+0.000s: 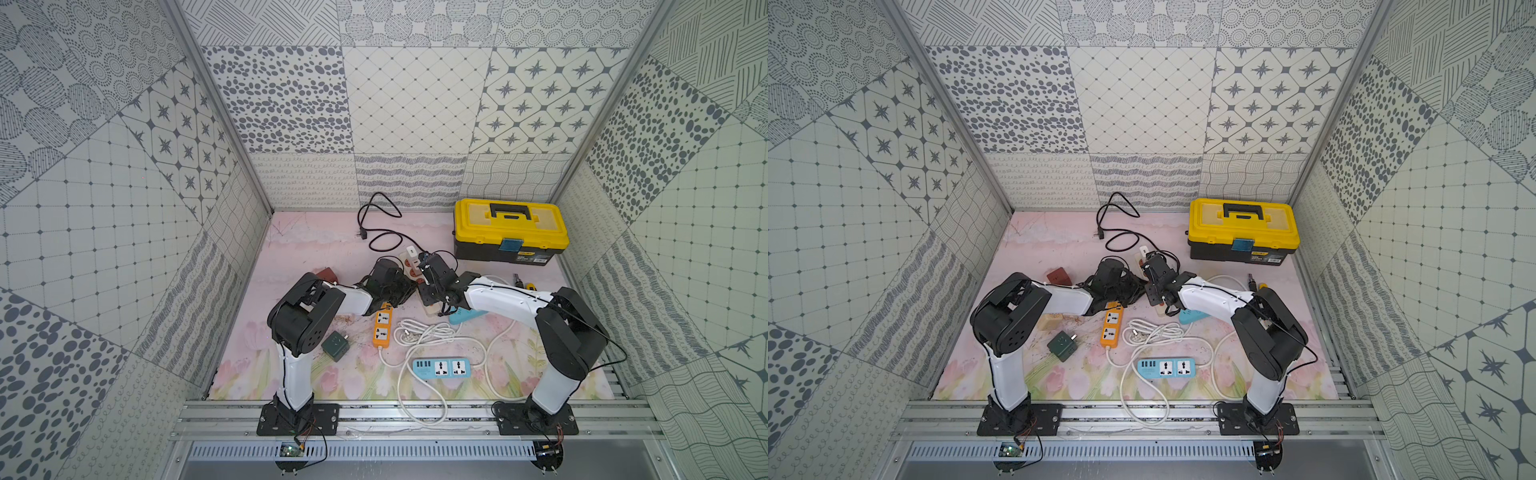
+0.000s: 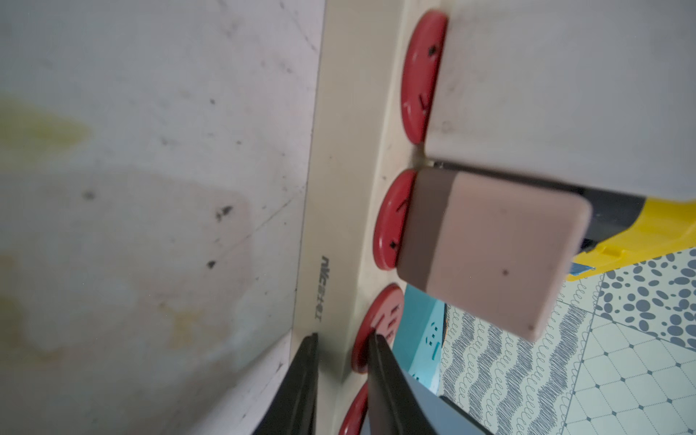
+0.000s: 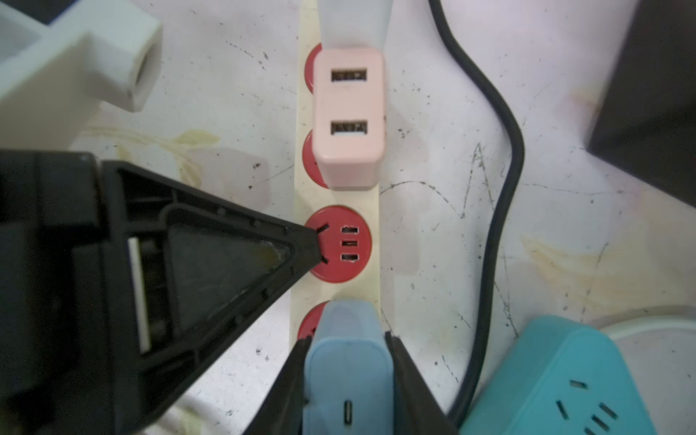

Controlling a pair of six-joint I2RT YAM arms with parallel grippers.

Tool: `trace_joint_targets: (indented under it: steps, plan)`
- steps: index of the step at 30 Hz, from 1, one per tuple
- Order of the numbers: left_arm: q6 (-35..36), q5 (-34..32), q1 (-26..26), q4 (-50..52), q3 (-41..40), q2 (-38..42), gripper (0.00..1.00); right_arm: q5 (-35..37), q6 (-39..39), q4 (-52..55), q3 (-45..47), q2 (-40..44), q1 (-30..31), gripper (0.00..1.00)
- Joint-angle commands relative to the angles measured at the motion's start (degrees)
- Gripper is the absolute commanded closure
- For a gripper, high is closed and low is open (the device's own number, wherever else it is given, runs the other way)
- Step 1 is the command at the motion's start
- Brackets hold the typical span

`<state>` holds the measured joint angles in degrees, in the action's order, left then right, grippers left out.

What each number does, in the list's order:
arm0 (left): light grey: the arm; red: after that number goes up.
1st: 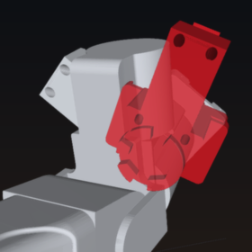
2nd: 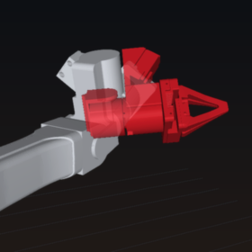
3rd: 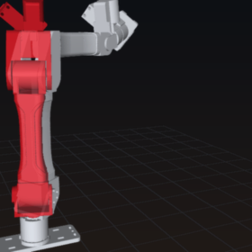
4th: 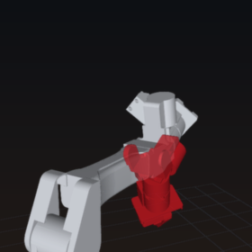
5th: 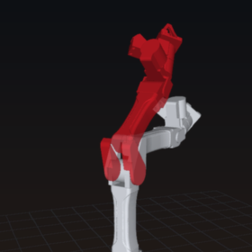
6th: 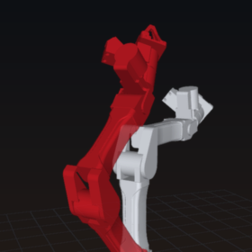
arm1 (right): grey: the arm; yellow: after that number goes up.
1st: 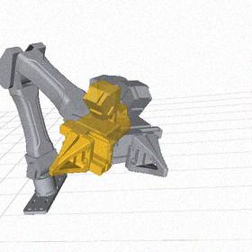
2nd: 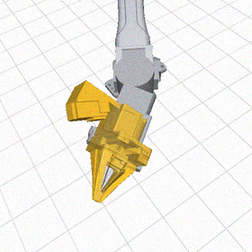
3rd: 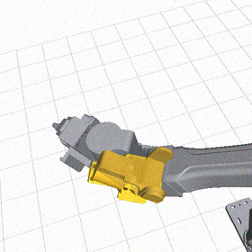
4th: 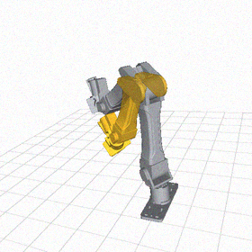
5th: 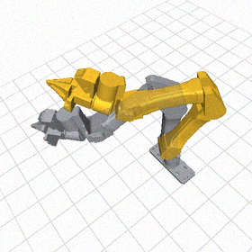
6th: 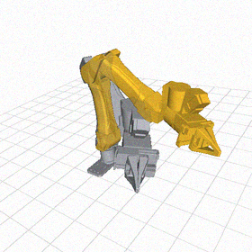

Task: Pull the plug off the socket
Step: Remove the plug from the socket.

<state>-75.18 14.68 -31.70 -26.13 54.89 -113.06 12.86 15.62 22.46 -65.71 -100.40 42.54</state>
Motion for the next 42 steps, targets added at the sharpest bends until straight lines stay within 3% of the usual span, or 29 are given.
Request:
trace_joint_targets:
  steps: [1, 5, 9, 14, 19, 22, 29, 34, 42]
  plan:
    - [0.6, -9.6, 0.5, 22.2, -0.6, -2.9, 0.75, -9.6, 2.7, 1.0, -6.3, 0.6, -0.9, 0.78]
    - [0.8, -10.4, 0.4, 23.1, -0.3, -3.1, 0.75, -17.4, 2.1, 3.9, -11.2, -0.9, -5.7, 0.78]
    - [1.3, -10.8, 0.4, 24.4, 0.3, -3.6, 0.75, -17.0, 0.7, 6.1, -12.5, -0.4, -6.1, 0.79]
    - [2.0, -11.6, 0.4, 25.5, 1.1, -3.6, 0.75, -11.0, 0.2, 4.7, -8.8, 2.1, -2.1, 0.79]
    - [2.2, -11.8, 0.5, 26.0, 1.7, -3.5, 0.75, 1.1, 3.1, 3.3, -5.5, 1.5, 4.8, 0.79]
    - [2.1, -11.7, 0.4, 26.1, 1.8, -3.7, 0.75, 2.2, 3.9, 1.2, -5.0, 1.0, 4.8, 0.79]
    - [2.5, -11.7, 0.4, 26.5, 2.1, -3.6, 0.75, -11.3, 2.2, 4.0, -9.8, 1.5, -5.4, 0.79]
    - [3.1, -12.5, 0.4, 27.1, 2.0, -3.1, 0.75, -13.2, 1.5, 4.1, -7.9, 5.7, -6.0, 0.8]
    - [3.5, -11.5, 0.4, 26.9, 2.9, -3.5, 0.75, -1.7, 2.8, 1.2, -0.7, 9.8, 1.3, 0.8]
